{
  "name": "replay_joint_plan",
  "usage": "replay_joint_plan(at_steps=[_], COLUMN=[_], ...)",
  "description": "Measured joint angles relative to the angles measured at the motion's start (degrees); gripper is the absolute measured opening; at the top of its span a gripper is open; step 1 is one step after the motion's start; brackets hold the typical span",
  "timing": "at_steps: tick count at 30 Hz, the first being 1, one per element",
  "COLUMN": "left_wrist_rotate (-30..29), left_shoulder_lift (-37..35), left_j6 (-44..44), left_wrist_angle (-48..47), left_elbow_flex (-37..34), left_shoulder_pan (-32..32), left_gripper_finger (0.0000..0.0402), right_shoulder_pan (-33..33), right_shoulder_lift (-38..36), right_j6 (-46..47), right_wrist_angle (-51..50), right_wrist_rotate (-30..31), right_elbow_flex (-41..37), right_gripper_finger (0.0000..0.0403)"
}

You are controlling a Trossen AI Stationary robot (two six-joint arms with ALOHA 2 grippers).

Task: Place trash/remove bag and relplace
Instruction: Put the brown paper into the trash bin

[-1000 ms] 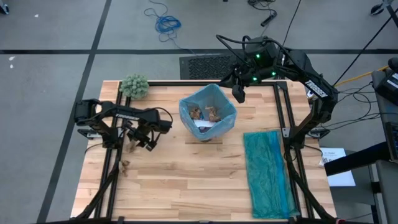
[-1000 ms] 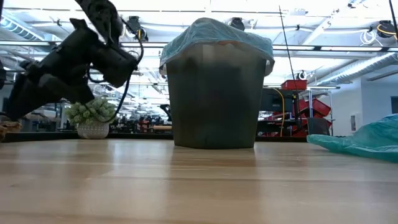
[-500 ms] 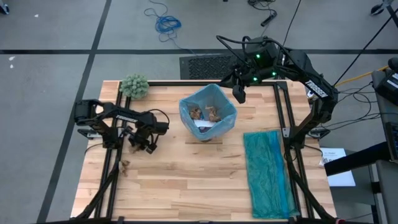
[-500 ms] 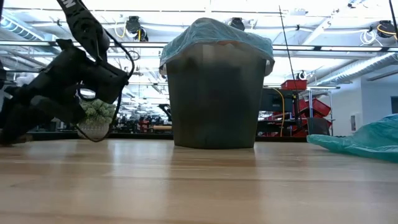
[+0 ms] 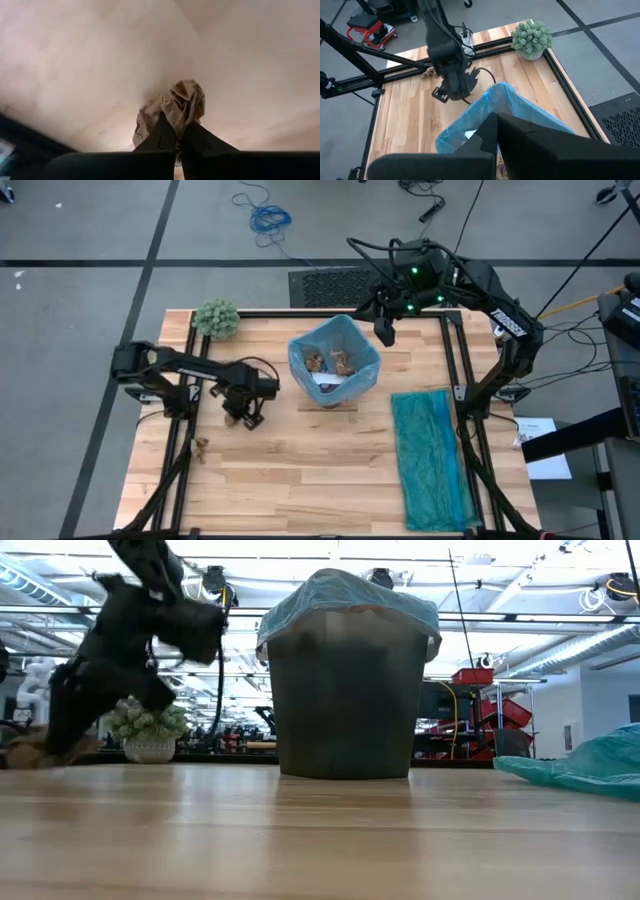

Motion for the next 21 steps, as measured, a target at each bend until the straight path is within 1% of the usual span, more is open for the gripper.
replay_joint_plan(at_steps=[7, 11, 14, 17, 19, 21], left_wrist_rotate=[-2.1, -6.1, -10.3, -17.6, -22.8, -26.3], left_shoulder_lift=[-10.0, -15.6, -18.5, -20.0, -20.4, -20.2], left_j6=[-8.7, -12.9, -14.9, -14.4, -11.7, -6.6], left_wrist_angle=[-6.0, -10.8, -11.7, -8.5, -3.5, 4.0], left_elbow_flex=[9.4, 16.8, 23.2, 29.7, 33.6, 37.0], left_shoulder_pan=[-1.6, -3.5, -4.6, -4.9, -4.9, -4.3], left_gripper_finger=[0.0004, 0.0003, 0.0003, 0.0003, 0.0002, 0.0002], right_shoulder_pan=[0.0, 0.0, 0.0, 0.0, 0.0, 0.0], right_shoulder_lift=[0.0, 0.0, 0.0, 0.0, 0.0, 0.0], right_j6=[-0.5, -0.5, -1.1, -1.3, -1.3, -1.3], right_wrist_angle=[0.0, 0.0, 0.1, 0.4, 0.5, 0.9], right_wrist_rotate=[0.0, 0.0, 0.0, 0.2, 0.3, 0.3], right_elbow_flex=[0.0, 0.0, 0.0, 0.0, 0.0, 0.0], right_gripper_finger=[0.0000, 0.0000, 0.0000, 0.0000, 0.0000, 0.0000])
